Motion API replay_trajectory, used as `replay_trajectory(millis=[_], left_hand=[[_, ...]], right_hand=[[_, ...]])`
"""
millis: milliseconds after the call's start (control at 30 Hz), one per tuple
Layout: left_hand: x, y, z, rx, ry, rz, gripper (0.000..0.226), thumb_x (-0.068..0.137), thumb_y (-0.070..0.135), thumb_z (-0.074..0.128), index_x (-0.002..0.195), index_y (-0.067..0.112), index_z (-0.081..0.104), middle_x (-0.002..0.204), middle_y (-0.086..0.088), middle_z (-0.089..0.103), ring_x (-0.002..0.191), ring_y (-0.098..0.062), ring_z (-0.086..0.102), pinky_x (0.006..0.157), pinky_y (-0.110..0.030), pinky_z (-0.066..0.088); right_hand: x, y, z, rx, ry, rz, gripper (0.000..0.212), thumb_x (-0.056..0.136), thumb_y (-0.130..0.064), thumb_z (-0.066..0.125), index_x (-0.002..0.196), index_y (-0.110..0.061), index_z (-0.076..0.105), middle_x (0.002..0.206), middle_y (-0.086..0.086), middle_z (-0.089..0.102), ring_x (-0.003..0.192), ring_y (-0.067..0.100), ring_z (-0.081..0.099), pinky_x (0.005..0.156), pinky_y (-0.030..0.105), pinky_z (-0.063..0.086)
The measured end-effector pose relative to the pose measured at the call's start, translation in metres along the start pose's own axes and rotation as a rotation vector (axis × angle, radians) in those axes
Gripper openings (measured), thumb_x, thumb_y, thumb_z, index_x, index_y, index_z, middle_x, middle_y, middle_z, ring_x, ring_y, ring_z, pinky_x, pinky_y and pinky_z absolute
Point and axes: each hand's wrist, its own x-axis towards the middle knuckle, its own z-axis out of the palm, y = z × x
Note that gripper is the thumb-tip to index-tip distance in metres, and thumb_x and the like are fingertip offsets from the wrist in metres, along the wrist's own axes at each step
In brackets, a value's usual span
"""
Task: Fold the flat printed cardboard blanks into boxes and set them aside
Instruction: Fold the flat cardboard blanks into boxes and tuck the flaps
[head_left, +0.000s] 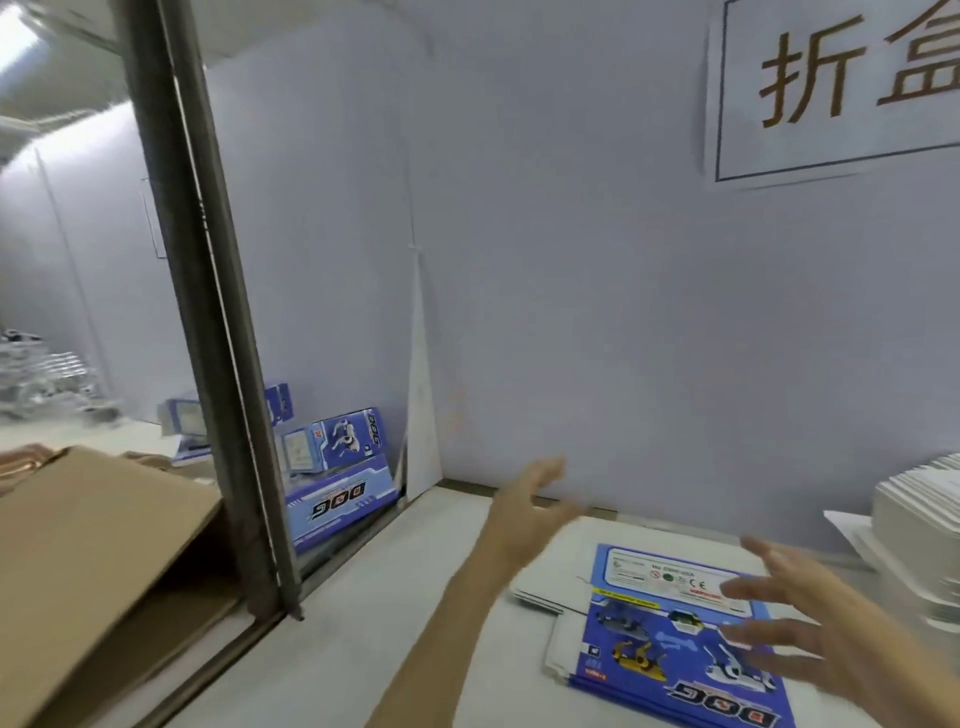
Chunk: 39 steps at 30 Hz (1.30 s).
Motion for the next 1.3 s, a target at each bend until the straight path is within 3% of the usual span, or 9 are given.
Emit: replay_trajectory(millis=[133, 300, 533, 633, 800, 1000, 1100, 1200, 1300], left_hand=[[-0.027, -0.031, 0.081, 0.592, -0.73, -0.027, 0.08, 0.082, 0.043, 0.072, 0.148, 0.04, 0.027, 0.161, 0.007, 0.008, 0.149, -0.022, -0.001, 0.118, -0.052, -0.003], [-0.028, -0.027, 0.103, 0.558, -0.803, -0.146, 0.066, 0.085, 0.039, 0.07, 0.144, 0.031, 0.039, 0.149, 0.004, 0.033, 0.136, -0.022, 0.035, 0.109, -0.033, 0.032], [-0.031, -0.017, 0.102, 0.79, -0.878, -0.062, 0.06, 0.088, 0.054, 0.058, 0.142, 0.033, 0.041, 0.146, -0.001, 0.038, 0.13, -0.022, 0.038, 0.101, -0.032, 0.036], [-0.036, 0.002, 0.099, 0.804, -0.737, 0.03, 0.037, 0.098, 0.045, 0.044, 0.125, 0.023, 0.055, 0.127, -0.006, 0.056, 0.114, -0.024, 0.05, 0.089, -0.034, 0.04], [-0.032, 0.028, 0.087, 0.957, -0.127, 0.387, 0.027, 0.104, 0.032, 0.032, 0.119, 0.028, 0.054, 0.113, 0.004, 0.065, 0.1, -0.019, 0.06, 0.073, -0.025, 0.035], [-0.037, 0.044, 0.067, 0.557, 0.104, 0.366, 0.018, 0.092, 0.047, 0.055, 0.101, 0.041, 0.07, 0.091, 0.019, 0.071, 0.078, 0.001, 0.054, 0.06, -0.007, 0.031], [-0.039, 0.056, 0.059, 0.553, 0.319, 0.454, 0.01, 0.091, 0.027, 0.065, 0.094, 0.029, 0.074, 0.073, 0.011, 0.069, 0.059, -0.003, 0.048, 0.051, -0.009, 0.03], [-0.043, 0.074, 0.049, 0.163, 0.542, 0.478, 0.009, 0.092, 0.026, 0.059, 0.084, 0.024, 0.064, 0.062, 0.014, 0.059, 0.057, -0.002, 0.051, 0.053, -0.007, 0.036], [-0.047, 0.087, 0.043, -0.354, 0.497, 0.308, 0.015, 0.087, 0.042, 0.052, 0.09, 0.03, 0.061, 0.084, 0.008, 0.071, 0.078, -0.001, 0.067, 0.055, -0.008, 0.048]], right_hand=[[-0.003, 0.011, 0.002, -0.187, 0.01, -0.003, 0.025, 0.084, -0.03, 0.067, 0.108, -0.024, 0.069, 0.092, 0.007, 0.074, 0.083, 0.032, 0.072, 0.075, 0.041, 0.058], [0.003, 0.02, 0.0, -0.395, 0.044, -0.016, 0.023, 0.093, -0.02, 0.064, 0.115, -0.026, 0.06, 0.101, 0.002, 0.068, 0.091, 0.025, 0.069, 0.082, 0.038, 0.055], [0.004, 0.017, -0.013, -0.536, 0.137, -0.149, 0.021, 0.097, -0.025, 0.057, 0.115, -0.035, 0.053, 0.104, -0.01, 0.064, 0.083, -0.001, 0.065, 0.073, 0.014, 0.049], [0.003, 0.012, -0.021, -0.487, 0.207, -0.216, 0.022, 0.096, -0.018, 0.058, 0.113, -0.034, 0.055, 0.102, -0.011, 0.064, 0.082, -0.003, 0.063, 0.062, 0.008, 0.043], [-0.003, 0.001, -0.028, -0.4, 0.463, -0.47, 0.036, 0.096, -0.01, 0.057, 0.126, -0.028, 0.053, 0.123, -0.008, 0.058, 0.112, 0.009, 0.055, 0.089, 0.021, 0.041], [-0.008, -0.009, -0.035, -0.308, 0.554, -0.58, 0.047, 0.095, -0.008, 0.055, 0.136, -0.031, 0.045, 0.135, -0.01, 0.048, 0.124, 0.01, 0.045, 0.098, 0.028, 0.037], [-0.008, -0.01, -0.033, -0.241, 0.55, -0.531, 0.05, 0.095, -0.006, 0.056, 0.138, -0.028, 0.042, 0.134, -0.004, 0.048, 0.125, 0.015, 0.046, 0.1, 0.03, 0.037], [-0.008, -0.01, -0.032, -0.234, 0.489, -0.496, 0.051, 0.095, -0.009, 0.058, 0.141, -0.023, 0.041, 0.132, 0.001, 0.052, 0.123, 0.017, 0.049, 0.099, 0.03, 0.038], [-0.013, -0.014, -0.028, -0.211, 0.241, -0.401, 0.039, 0.09, -0.028, 0.059, 0.128, -0.019, 0.054, 0.108, -0.005, 0.07, 0.098, 0.006, 0.066, 0.079, 0.015, 0.049]])
